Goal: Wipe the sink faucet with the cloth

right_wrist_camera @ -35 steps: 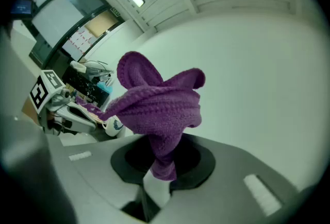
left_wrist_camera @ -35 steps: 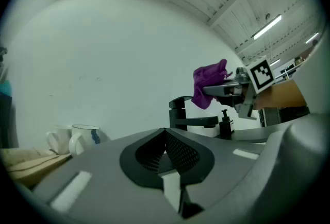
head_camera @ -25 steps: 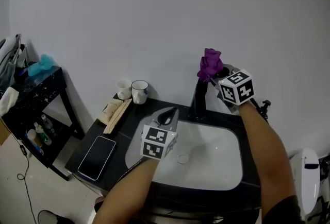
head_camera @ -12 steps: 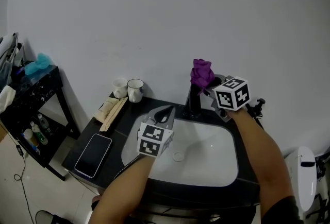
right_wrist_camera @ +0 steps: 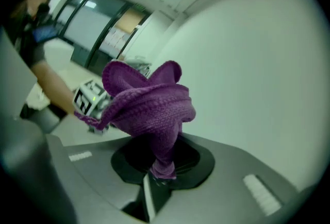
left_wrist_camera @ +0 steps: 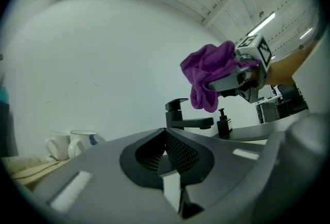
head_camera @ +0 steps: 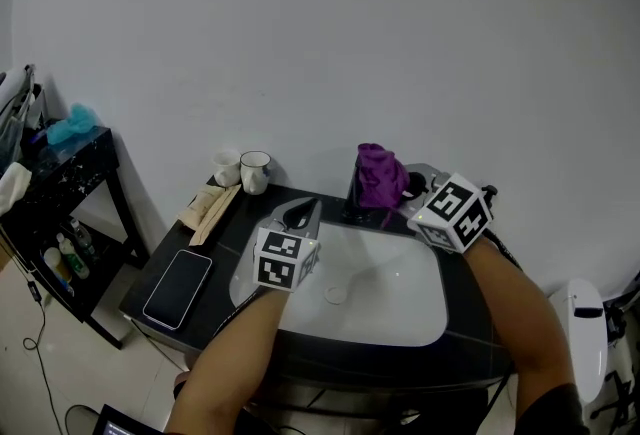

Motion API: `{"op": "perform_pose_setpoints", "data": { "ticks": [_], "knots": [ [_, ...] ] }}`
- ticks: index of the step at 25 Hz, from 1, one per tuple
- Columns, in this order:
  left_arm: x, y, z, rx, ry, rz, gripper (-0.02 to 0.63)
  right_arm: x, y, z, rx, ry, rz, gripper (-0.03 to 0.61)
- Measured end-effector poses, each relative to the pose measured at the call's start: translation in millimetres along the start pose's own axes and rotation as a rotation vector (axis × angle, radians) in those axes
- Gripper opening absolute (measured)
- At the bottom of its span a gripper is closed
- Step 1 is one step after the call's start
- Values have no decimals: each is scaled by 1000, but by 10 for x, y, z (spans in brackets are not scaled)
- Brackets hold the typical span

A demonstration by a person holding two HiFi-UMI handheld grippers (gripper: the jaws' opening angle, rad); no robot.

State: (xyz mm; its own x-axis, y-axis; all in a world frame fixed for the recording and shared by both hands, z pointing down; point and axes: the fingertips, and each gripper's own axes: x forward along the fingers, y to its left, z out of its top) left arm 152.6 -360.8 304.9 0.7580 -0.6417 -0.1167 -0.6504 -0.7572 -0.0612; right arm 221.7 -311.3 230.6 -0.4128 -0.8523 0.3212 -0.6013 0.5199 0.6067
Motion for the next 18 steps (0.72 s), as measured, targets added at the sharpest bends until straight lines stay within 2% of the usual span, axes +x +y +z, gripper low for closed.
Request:
{"op": "perform_pose_setpoints", "data": {
  "ticks": [2, 3, 5, 7, 10, 18],
  "knots": [
    [-4, 25, -7, -1, 1, 5, 18, -35, 135, -126, -259, 110, -39, 63],
    [-4, 33, -10, 0, 3, 6, 18, -32, 177, -201, -355, 158, -52, 63],
    [0, 33, -9, 2, 6, 7, 18, -1, 199, -339, -472, 230, -74, 63],
    [2, 18, -4, 3, 7, 5, 18, 58, 163, -447, -530, 277, -101, 63],
    [8, 5, -9, 3, 6, 0, 18, 203, 63, -551, -523, 314, -138, 63],
    [47, -61, -11, -3, 2, -28, 18, 540, -281, -671, -330, 342, -222, 63]
  ]
}}
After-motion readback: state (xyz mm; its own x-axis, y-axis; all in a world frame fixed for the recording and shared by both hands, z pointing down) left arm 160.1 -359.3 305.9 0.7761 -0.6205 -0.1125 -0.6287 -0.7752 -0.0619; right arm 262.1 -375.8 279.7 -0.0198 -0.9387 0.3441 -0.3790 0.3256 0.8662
